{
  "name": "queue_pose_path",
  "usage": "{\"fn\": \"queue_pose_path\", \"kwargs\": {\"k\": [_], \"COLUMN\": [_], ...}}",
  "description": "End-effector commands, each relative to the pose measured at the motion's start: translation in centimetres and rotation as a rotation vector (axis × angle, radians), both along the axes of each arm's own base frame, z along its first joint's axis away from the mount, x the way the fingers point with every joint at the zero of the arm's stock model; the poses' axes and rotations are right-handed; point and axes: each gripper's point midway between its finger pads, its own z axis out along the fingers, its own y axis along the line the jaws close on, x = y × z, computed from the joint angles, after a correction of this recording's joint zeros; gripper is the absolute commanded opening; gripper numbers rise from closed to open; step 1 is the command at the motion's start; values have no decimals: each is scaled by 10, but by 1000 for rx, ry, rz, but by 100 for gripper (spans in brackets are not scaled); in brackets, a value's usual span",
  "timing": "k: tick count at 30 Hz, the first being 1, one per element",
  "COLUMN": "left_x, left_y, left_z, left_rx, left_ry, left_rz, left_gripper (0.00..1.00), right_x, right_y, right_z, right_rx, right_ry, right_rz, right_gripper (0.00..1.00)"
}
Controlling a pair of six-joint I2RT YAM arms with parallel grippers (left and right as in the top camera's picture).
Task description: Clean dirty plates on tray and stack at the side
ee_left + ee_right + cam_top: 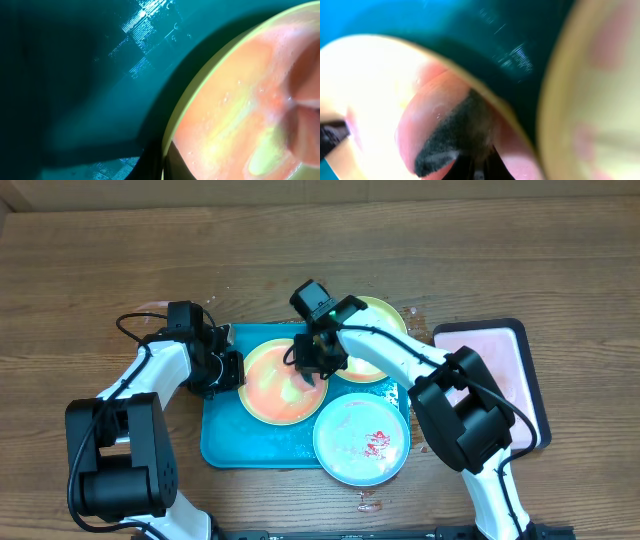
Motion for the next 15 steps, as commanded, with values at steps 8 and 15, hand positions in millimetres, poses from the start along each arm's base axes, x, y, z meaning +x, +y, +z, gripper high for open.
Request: {"fn": "queue_pose_path", "kwargs": {"k": [8,15], "left_x": [-10,-10], "left_y": [2,2], "left_z": [-18,-18], "left_rx": [16,16], "left_ry": [59,59], "left_rz": [21,21], "left_gripper": [4,4], "right_x": [-58,-24], "right_y": [32,16], "right_z": [-9,30], "right_rx": [-39,-78], "right_ry": [1,-133], "right_rz": [234,170], "right_gripper": [4,4]}}
